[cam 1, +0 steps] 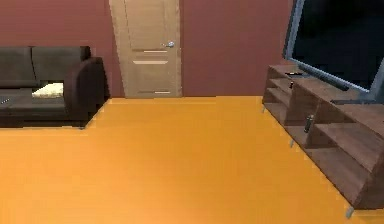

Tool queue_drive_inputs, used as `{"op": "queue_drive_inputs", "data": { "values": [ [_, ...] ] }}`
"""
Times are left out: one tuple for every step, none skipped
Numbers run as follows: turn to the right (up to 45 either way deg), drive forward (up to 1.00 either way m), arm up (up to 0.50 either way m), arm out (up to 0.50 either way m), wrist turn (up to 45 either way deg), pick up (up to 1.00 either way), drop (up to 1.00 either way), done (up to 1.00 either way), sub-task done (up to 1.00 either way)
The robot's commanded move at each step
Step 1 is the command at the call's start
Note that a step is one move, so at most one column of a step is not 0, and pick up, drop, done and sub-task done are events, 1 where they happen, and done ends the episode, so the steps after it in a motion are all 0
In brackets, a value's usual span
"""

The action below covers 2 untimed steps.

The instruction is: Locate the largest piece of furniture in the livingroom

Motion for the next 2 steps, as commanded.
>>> {"op": "queue_drive_inputs", "data": {
  "values": [
    [0.0, 0.60, 0.00, 0.00, 0.0, 0.00, 0.00, 0.00, 0.00],
    [-45.0, 0.00, 0.00, 0.00, 0.0, 0.00, 0.00, 0.00, 0.00]
  ]
}}
